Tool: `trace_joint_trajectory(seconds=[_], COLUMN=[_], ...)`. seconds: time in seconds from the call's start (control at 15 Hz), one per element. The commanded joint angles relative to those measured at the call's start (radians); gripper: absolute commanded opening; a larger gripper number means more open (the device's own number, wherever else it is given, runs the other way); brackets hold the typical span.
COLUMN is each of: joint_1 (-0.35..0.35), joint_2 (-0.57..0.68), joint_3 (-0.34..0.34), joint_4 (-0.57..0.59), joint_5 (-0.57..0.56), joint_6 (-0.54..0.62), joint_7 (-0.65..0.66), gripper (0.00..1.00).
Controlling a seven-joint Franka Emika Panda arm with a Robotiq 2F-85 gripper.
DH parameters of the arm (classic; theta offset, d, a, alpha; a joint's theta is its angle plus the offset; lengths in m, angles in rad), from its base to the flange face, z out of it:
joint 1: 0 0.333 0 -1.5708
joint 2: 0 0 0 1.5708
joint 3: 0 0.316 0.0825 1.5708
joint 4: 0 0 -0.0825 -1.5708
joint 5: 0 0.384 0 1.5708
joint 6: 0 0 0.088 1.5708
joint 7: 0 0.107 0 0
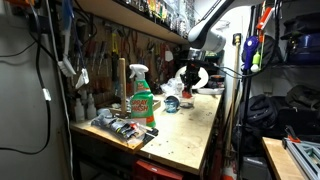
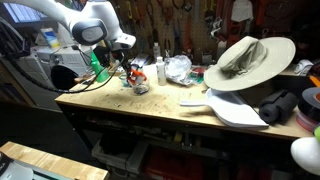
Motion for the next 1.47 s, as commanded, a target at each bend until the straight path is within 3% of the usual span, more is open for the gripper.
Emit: trace_joint_trajectory(seconds=[0.0,0.2,0.27,0.33,0.47,0.87,1.2,1.4], joint_1=[-0.018,-0.029,-0.034,-0.036,-0.035,-0.022,-0.024,-0.021], joint_2=[0.054,0.084,0.091,0.098,0.078,-0.12,-0.314,-0.414], joint_3=[-0.005,-0.005,-0.003,-0.002,0.006,0.007,-0.006,-0.035], joint_4=[0.057,0.084,0.094,0.099,0.091,-0.012,-0.157,-0.239], joint_5=[0.053,0.053,0.06,0.057,0.066,0.042,-0.136,-0.175], joint_6=[-0.06,-0.063,-0.07,-0.071,-0.074,-0.078,-0.109,-0.118], joint_7=[-0.045,-0.046,-0.056,-0.055,-0.07,-0.123,-0.198,-0.328], gripper=[0.03,0.03,0.36,0.38,0.51,0.97,1.0,1.0])
